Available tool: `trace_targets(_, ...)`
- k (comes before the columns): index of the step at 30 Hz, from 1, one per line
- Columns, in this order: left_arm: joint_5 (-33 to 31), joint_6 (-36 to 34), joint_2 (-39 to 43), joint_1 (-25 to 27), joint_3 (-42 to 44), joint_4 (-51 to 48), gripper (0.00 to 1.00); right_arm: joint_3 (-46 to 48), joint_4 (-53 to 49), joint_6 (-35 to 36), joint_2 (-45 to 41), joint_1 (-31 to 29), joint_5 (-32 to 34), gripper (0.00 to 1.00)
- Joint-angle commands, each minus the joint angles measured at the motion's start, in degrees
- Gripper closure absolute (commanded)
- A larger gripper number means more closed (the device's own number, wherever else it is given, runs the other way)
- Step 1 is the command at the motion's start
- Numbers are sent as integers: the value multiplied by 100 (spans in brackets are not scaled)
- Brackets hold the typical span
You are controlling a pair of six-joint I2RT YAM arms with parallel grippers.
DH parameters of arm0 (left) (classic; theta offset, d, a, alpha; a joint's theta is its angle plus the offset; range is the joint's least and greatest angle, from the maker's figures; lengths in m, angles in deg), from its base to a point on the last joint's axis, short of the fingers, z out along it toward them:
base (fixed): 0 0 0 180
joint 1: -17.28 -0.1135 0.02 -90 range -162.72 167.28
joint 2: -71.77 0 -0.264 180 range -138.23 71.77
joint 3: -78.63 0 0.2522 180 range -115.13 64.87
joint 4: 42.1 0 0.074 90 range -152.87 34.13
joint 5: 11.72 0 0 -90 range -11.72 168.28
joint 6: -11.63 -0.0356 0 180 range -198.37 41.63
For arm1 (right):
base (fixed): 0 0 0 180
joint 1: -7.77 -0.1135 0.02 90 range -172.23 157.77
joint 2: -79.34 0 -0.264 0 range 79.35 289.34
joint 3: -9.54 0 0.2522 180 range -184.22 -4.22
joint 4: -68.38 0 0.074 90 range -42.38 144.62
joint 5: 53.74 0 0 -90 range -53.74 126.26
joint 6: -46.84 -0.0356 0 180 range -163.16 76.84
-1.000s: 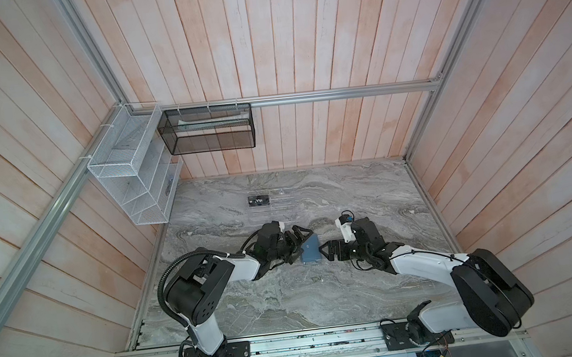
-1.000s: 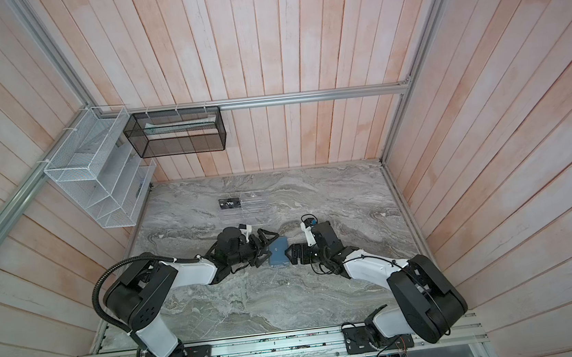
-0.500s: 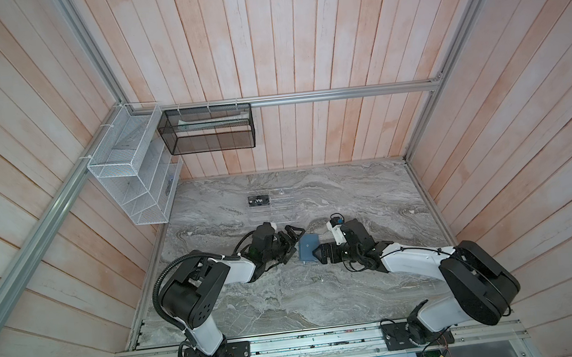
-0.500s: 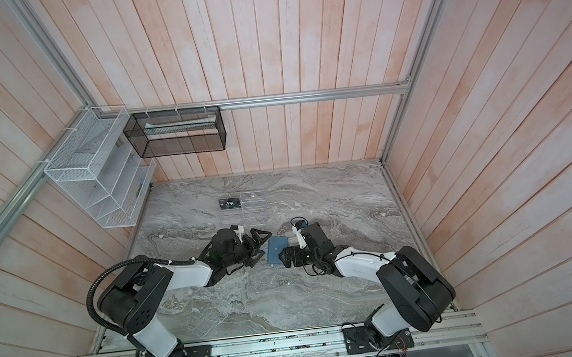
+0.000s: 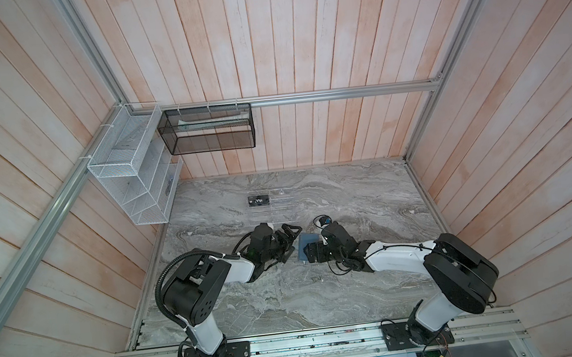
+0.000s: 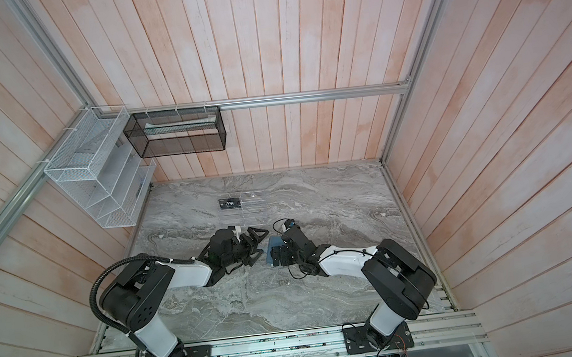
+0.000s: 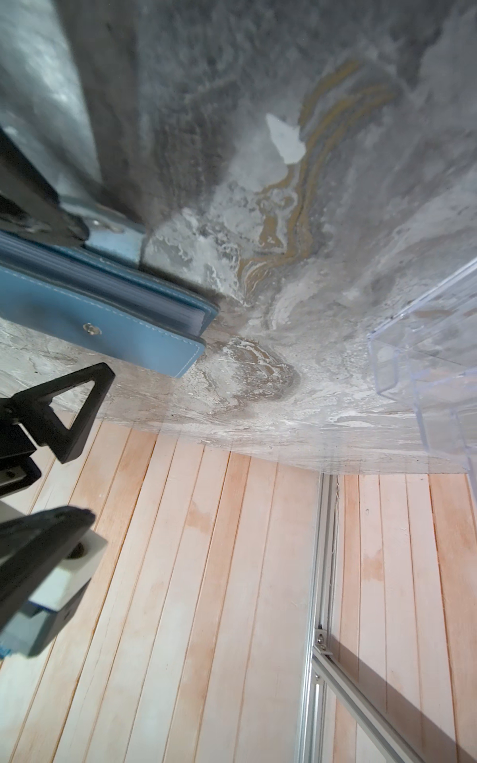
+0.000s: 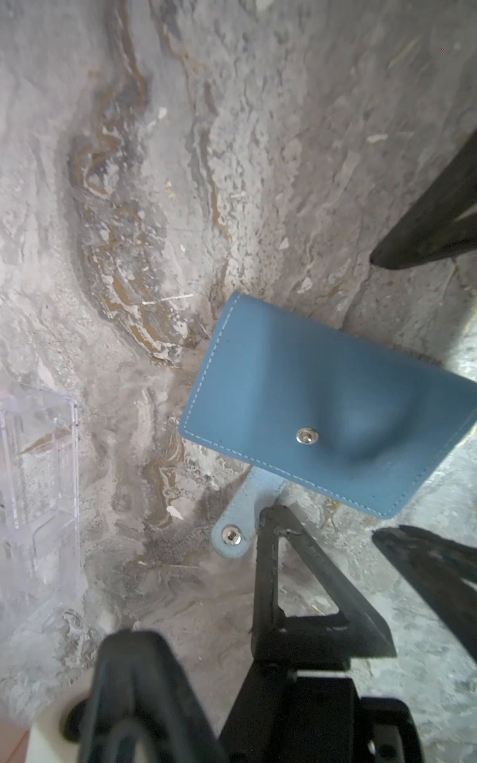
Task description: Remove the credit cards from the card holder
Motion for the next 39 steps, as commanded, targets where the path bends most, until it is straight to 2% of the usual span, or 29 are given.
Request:
trace_targets(1, -95, 172, -189, -58, 45, 287, 0, -205, -116, -465, 119, -121, 724, 2)
trace_targets(16, 25, 809, -652, -143, 197, 919, 0, -801, -428, -1215, 758, -727, 1822, 2)
trace_targets(28, 73, 823, -677, -313, 372, 932, 0, -1268, -1245, -1672, 1283, -900, 2394, 2)
trace_targets(39, 144, 841, -868, -419, 367, 1017, 0, -1116, -1439, -1769, 1191, -922, 2651, 2)
